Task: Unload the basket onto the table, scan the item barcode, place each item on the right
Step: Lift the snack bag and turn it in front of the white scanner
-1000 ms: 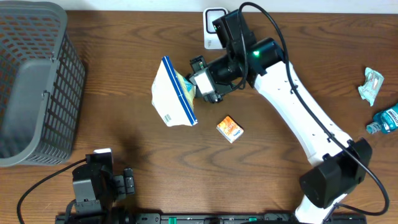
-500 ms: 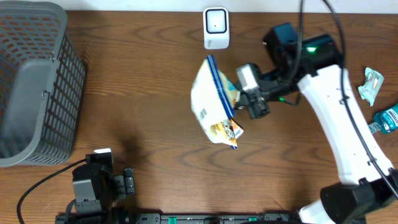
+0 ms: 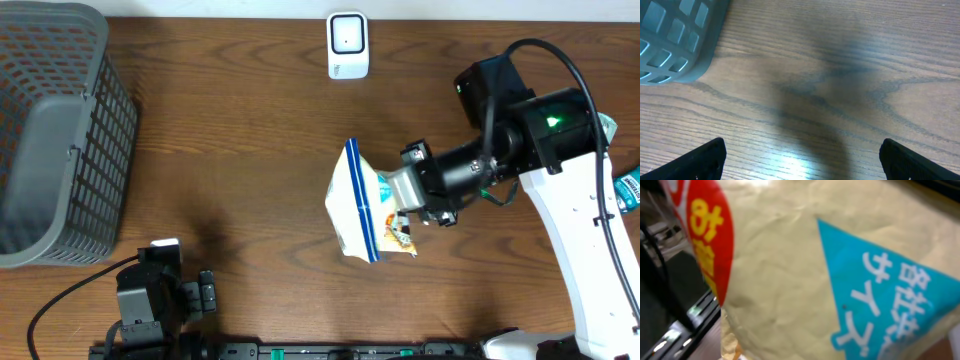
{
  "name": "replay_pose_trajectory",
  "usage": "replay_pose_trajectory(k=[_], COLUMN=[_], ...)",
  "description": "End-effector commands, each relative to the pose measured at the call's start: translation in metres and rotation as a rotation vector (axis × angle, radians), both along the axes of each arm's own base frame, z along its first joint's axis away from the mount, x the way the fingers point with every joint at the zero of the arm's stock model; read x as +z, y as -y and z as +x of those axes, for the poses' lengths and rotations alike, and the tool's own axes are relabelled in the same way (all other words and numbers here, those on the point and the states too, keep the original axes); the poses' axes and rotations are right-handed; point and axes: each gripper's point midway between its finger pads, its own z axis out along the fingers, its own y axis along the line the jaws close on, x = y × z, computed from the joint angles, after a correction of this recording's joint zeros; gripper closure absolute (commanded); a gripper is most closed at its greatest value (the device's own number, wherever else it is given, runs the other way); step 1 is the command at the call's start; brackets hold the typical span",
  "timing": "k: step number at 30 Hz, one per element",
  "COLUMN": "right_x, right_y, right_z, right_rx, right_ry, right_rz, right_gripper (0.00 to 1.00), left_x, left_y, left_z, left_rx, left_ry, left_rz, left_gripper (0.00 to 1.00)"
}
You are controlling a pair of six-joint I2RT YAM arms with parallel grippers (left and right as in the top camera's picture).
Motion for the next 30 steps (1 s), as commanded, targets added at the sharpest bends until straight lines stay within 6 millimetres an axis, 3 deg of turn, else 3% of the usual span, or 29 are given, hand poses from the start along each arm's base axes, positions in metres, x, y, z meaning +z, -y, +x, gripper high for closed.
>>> replay_pose_trajectory(k=[1, 6, 9, 11, 16, 21, 30], right_x=[-0.05, -0.131, -0.164, -0.176, -0.199, -0.215, -0.208], right_y=[0.01, 0.009, 0.007, 0.0, 0.005, 0.023, 0.013], right_z=[0.024, 0.113, 0.157, 0.176, 0.236, 0.284, 0.357], right_rx=[-0.181, -0.691, -0.987, -1.089, -1.4, -1.636, -1.723], right_ry=[-0.193, -0.441, -0.626, -0.739, -0.858, -0.807, -0.788], right_rz=[-0.24, -0.392, -0.359, -0.31, -0.182, -0.083, -0.036], right_gripper=[0.98, 0.99, 0.99, 0.99, 0.99, 0.98, 0.96], left_x=[0.0, 0.0, 0.0, 0.0, 0.0, 0.0, 0.0], left_y=[0.0, 0.0, 0.0, 0.0, 0.0, 0.0, 0.0], left_z=[0.0, 0.0, 0.0, 0.0, 0.0, 0.0, 0.0], left_rx=[-0.007, -0.007, -0.007, -0.007, -0.007, -0.007, -0.007], left_ry=[-0.003, -0.003, -0.003, -0.003, -0.003, -0.003, -0.003], left_rz=[0.009, 0.009, 0.009, 0.009, 0.009, 0.009, 0.009], left_gripper=[0.02, 0.02, 0.02, 0.02, 0.02, 0.02, 0.02])
